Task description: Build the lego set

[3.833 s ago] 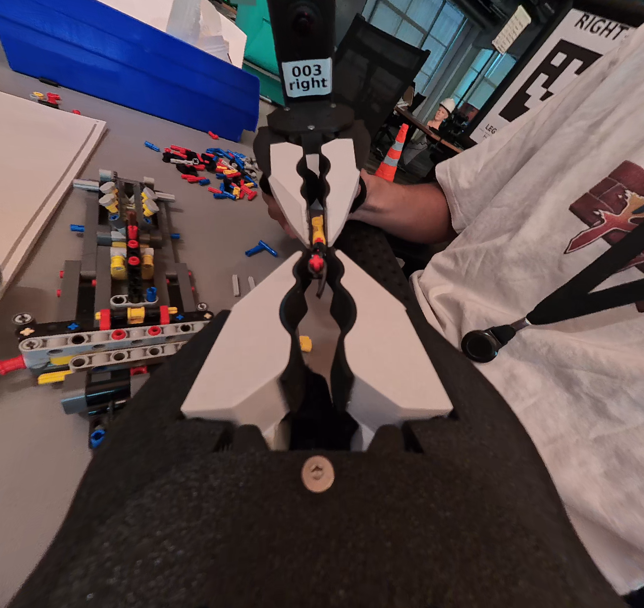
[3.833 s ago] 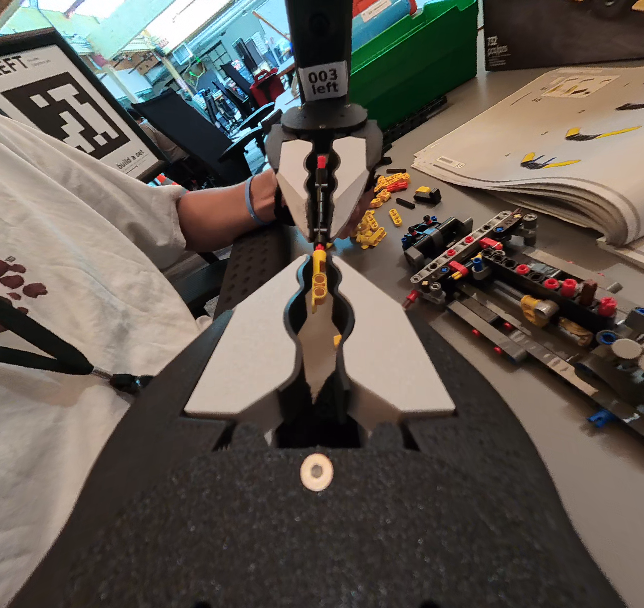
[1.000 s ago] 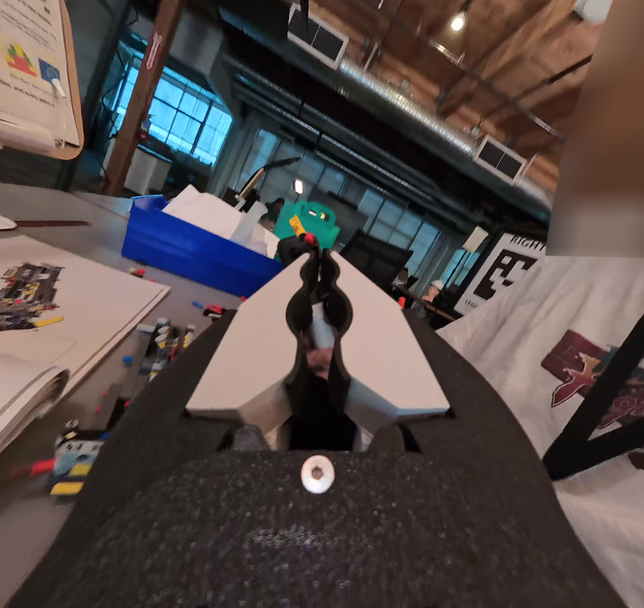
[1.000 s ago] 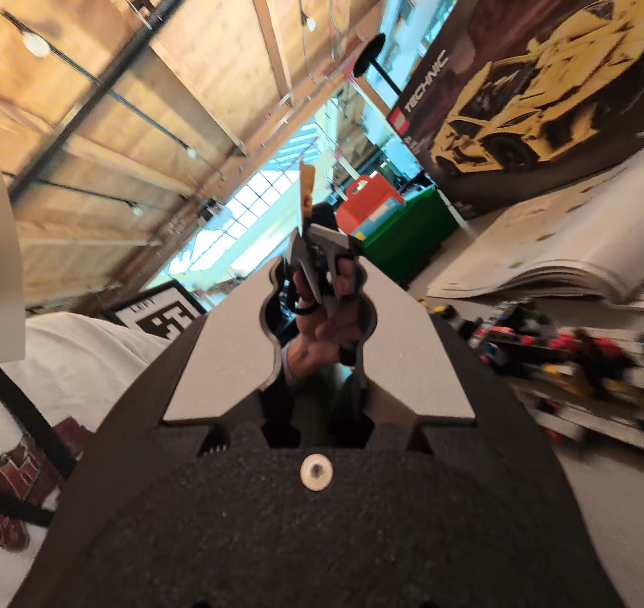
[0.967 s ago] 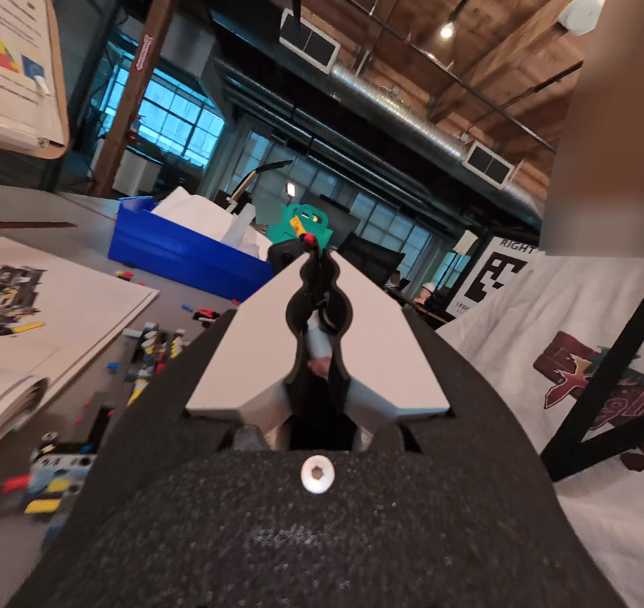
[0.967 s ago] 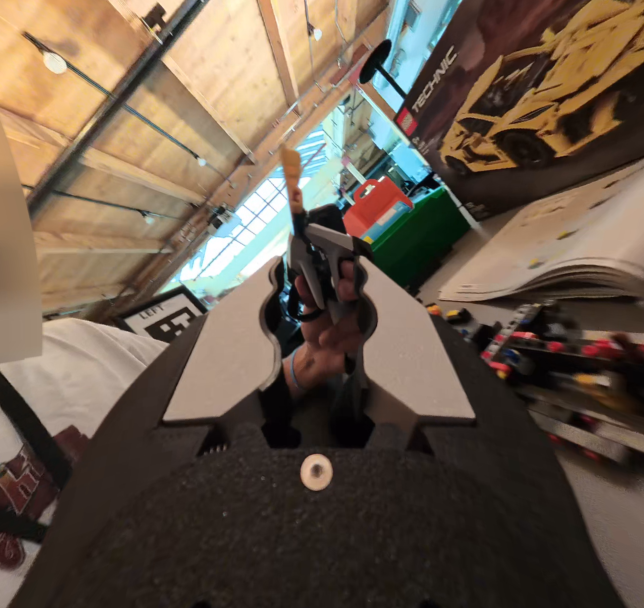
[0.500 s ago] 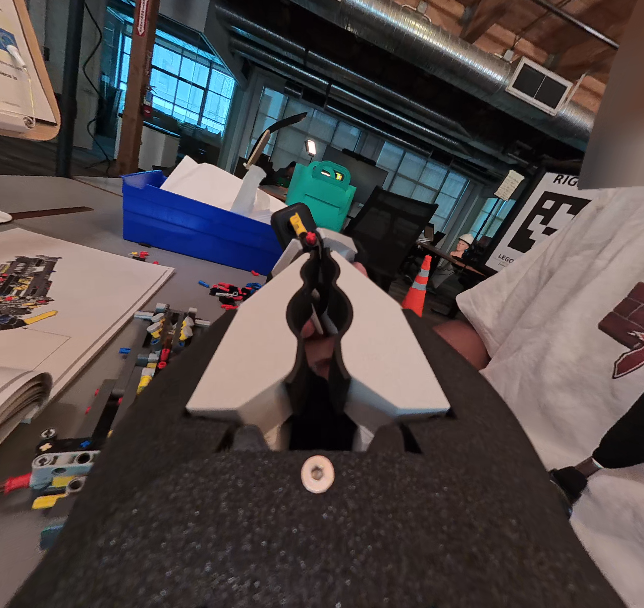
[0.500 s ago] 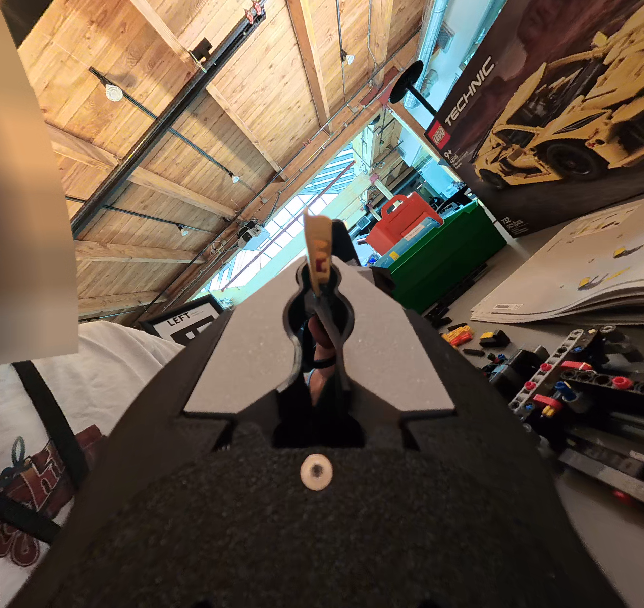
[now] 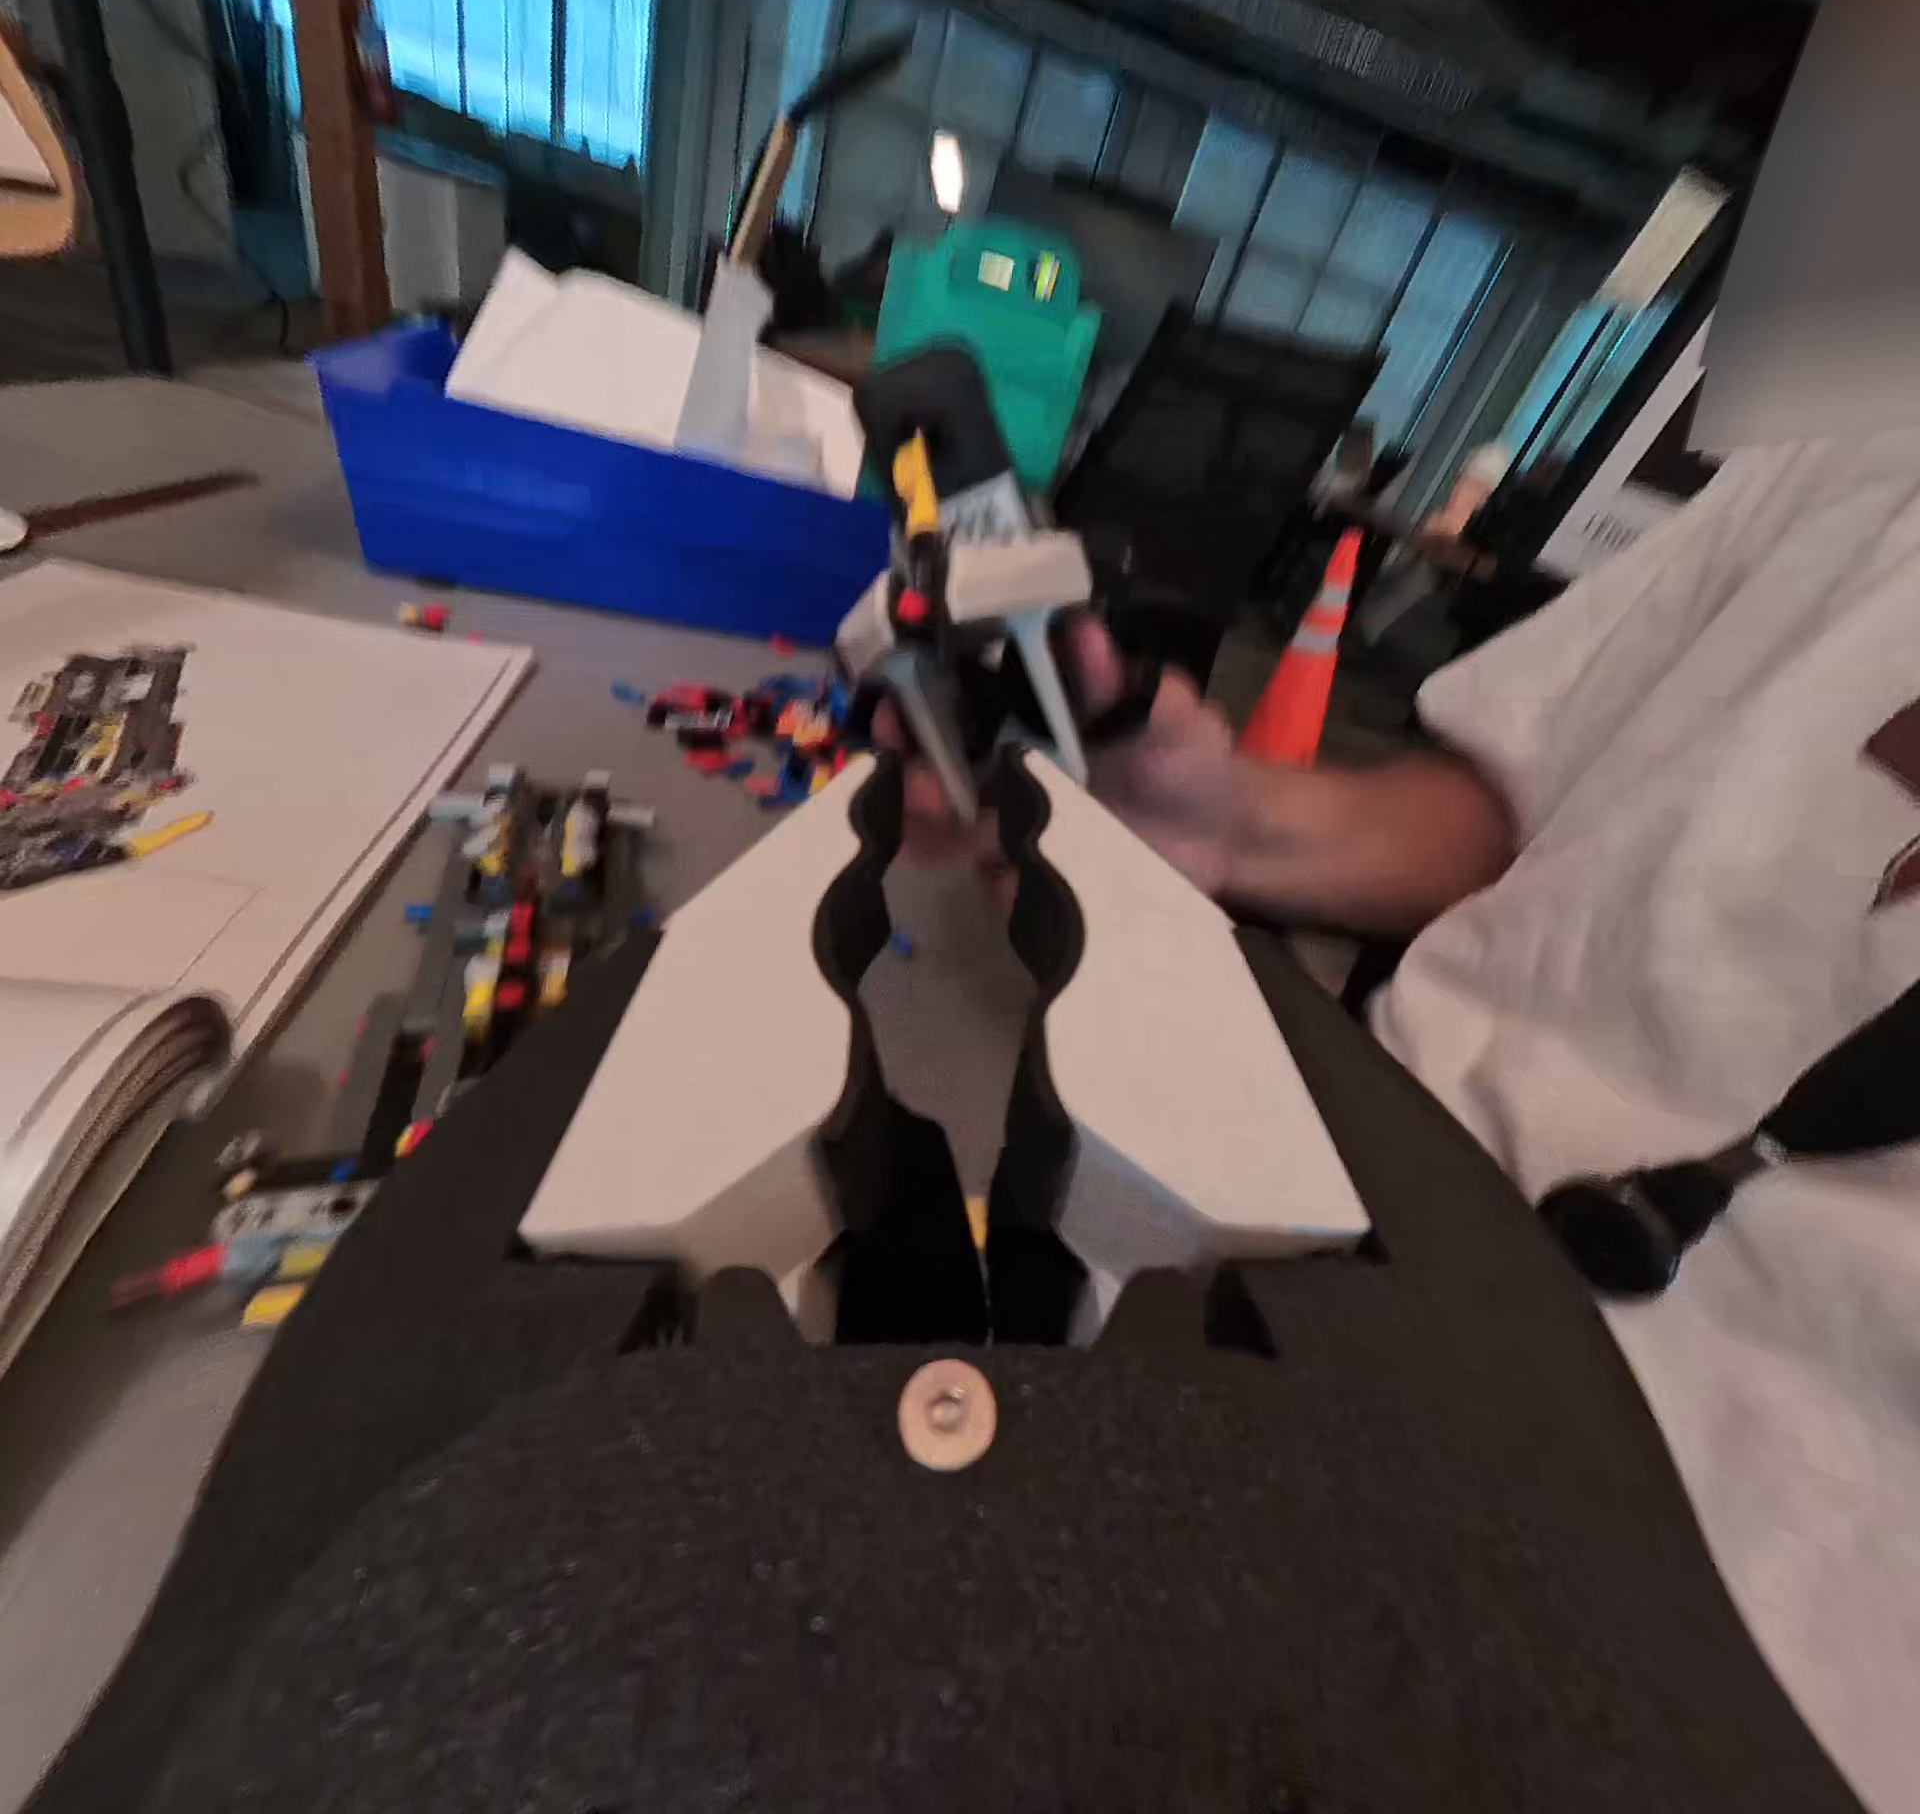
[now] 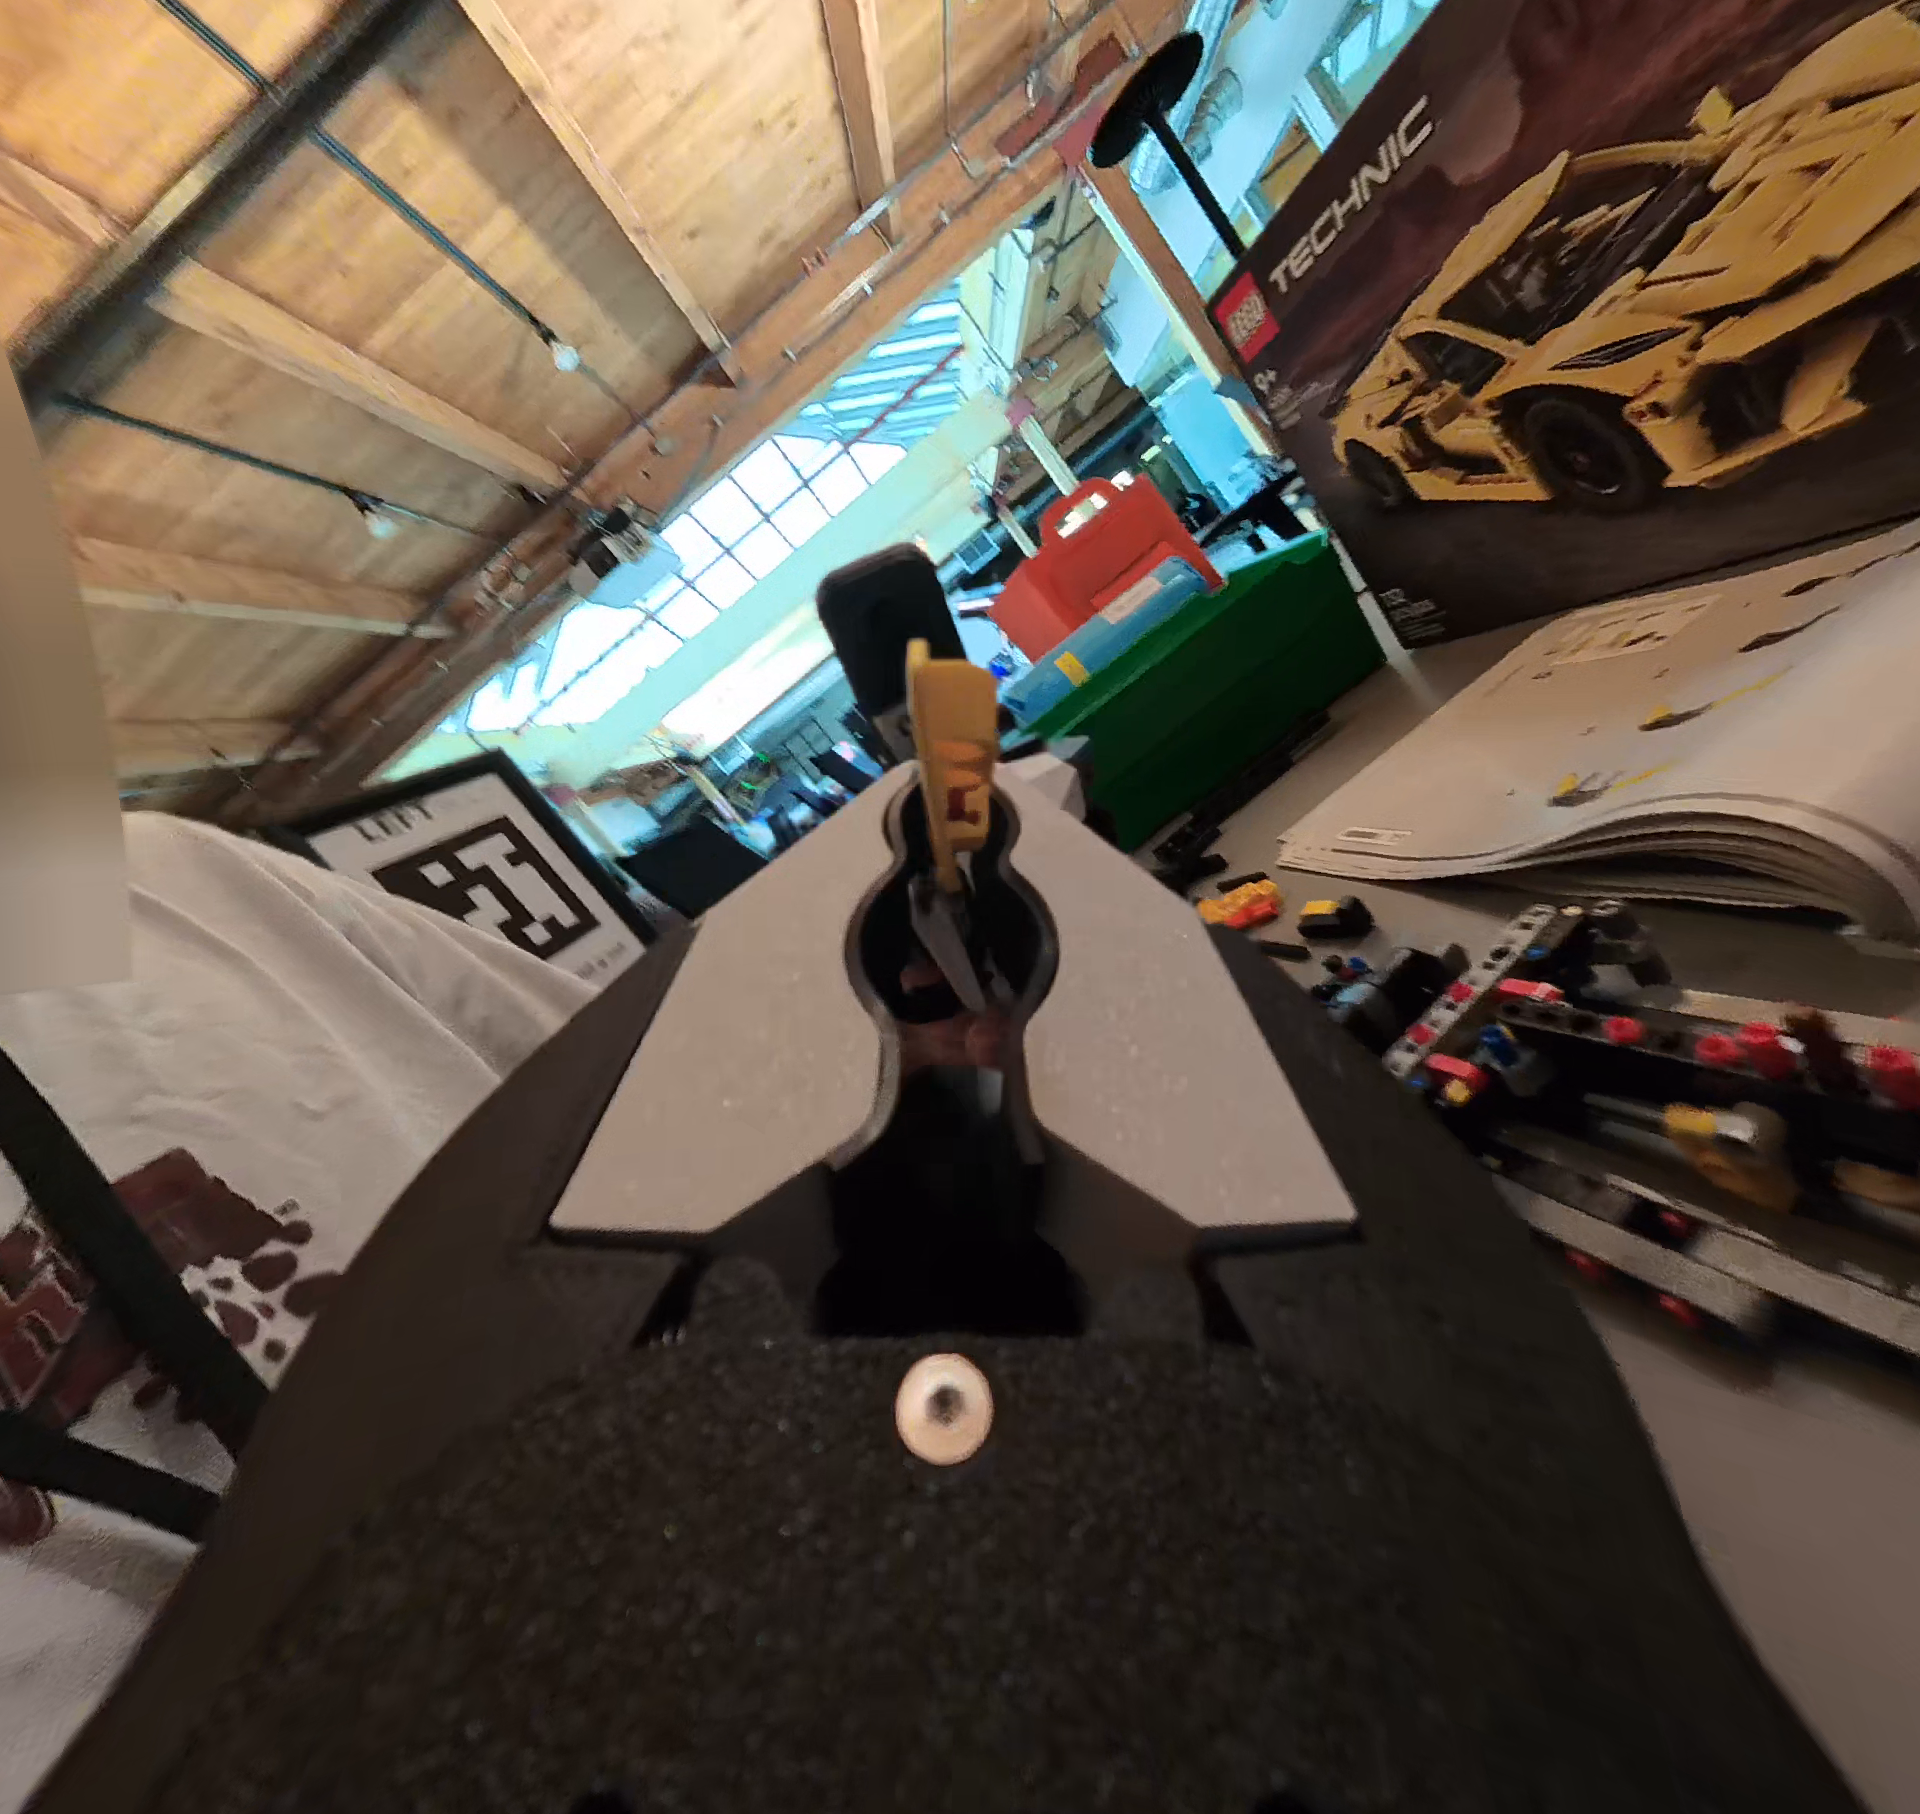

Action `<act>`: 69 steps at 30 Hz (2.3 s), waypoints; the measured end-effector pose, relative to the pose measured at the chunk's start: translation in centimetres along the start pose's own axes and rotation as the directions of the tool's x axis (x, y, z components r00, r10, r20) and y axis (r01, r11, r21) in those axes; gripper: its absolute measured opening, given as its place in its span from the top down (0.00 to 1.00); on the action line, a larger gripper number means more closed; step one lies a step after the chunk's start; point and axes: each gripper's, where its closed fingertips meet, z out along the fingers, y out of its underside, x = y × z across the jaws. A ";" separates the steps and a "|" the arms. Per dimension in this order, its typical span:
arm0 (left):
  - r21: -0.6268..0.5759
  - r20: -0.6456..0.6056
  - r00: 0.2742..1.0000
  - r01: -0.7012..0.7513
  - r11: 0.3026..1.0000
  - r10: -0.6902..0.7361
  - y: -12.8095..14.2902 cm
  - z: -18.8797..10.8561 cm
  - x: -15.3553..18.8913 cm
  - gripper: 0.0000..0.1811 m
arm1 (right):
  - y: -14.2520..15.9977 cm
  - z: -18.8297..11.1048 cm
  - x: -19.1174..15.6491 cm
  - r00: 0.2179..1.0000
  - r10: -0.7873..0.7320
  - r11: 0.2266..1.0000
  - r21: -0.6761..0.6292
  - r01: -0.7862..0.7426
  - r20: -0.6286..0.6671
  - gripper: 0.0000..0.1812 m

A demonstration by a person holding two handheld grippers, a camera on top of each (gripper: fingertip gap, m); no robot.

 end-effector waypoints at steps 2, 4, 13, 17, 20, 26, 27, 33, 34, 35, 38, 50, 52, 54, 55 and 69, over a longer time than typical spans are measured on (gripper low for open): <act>-0.207 0.114 0.992 -0.031 0.978 0.055 3.1 -0.8 -1.2 0.91 | 0.7 -1.8 1.1 0.986 -0.117 0.988 -0.115 0.103 -0.122 0.97; -0.453 0.240 0.968 0.046 0.891 0.072 7.0 -2.1 -1.9 0.86 | 1.4 -4.0 2.6 0.928 -0.279 0.948 -0.226 0.226 -0.246 0.96; -0.681 0.427 0.891 0.206 0.703 0.153 13.7 -3.2 -0.2 0.90 | 0.9 -6.1 2.6 0.941 -0.222 0.967 -0.183 0.179 -0.255 0.96; -0.599 0.434 0.901 0.283 0.749 0.007 13.7 -0.5 1.0 0.89 | 0.8 -6.1 2.3 0.950 -0.205 0.971 -0.171 0.168 -0.234 0.96; -0.628 0.371 0.929 0.248 0.737 0.004 13.8 0.8 2.2 0.86 | 0.5 -6.3 2.1 0.957 -0.183 0.977 -0.147 0.152 -0.225 0.96; -0.744 0.067 0.928 -0.198 0.638 0.366 13.0 -0.3 0.8 0.84 | 0.2 -6.6 2.2 0.965 -0.142 0.985 -0.123 0.117 -0.220 0.96; -0.751 -0.001 0.903 -0.284 0.597 0.429 13.1 -0.6 0.1 0.84 | 0.3 -6.5 2.2 0.965 -0.143 0.985 -0.129 0.116 -0.219 0.96; -0.695 -0.212 0.911 -0.395 0.601 0.353 14.1 0.2 -0.3 0.82 | 0.3 -6.4 2.0 0.968 -0.140 0.985 -0.125 0.116 -0.207 0.96; -0.690 -0.243 0.904 -0.417 0.591 0.353 14.2 0.3 -0.1 0.89 | 0.3 -6.4 2.1 0.970 -0.134 0.986 -0.124 0.111 -0.205 0.96; -0.684 -0.266 0.890 -0.445 0.578 0.370 14.3 0.3 0.0 0.94 | 0.3 -6.4 2.1 0.970 -0.131 0.987 -0.123 0.107 -0.205 0.96; -0.660 -0.270 0.851 -0.505 0.557 0.451 13.7 0.5 0.0 0.94 | 0.3 -6.4 2.1 0.973 -0.121 0.988 -0.121 0.098 -0.199 0.96; -0.681 -0.349 0.839 -0.533 0.502 0.418 13.1 -0.2 -0.5 0.90 | 0.7 -6.2 1.9 0.979 -0.097 0.988 -0.134 0.074 -0.178 0.97; -0.685 -0.387 0.825 -0.556 0.471 0.412 13.6 0.1 -0.5 0.90 | 0.7 -6.2 1.9 0.980 -0.089 0.989 -0.134 0.066 -0.175 0.97; -0.695 -0.414 0.836 -0.546 0.468 0.360 14.3 0.2 -0.2 0.95 | 0.7 -6.2 1.9 0.981 -0.084 0.989 -0.133 0.061 -0.173 0.96; -0.695 -0.409 0.847 -0.530 0.485 0.339 14.3 0.3 -0.1 0.95 | 0.7 -6.2 1.9 0.981 -0.084 0.989 -0.132 0.061 -0.174 0.96; -0.574 -0.054 0.939 0.249 0.780 -0.339 7.2 -0.9 3.3 0.97 | 6.0 -4.4 -1.6 0.787 -0.611 0.693 -0.420 0.587 0.091 0.96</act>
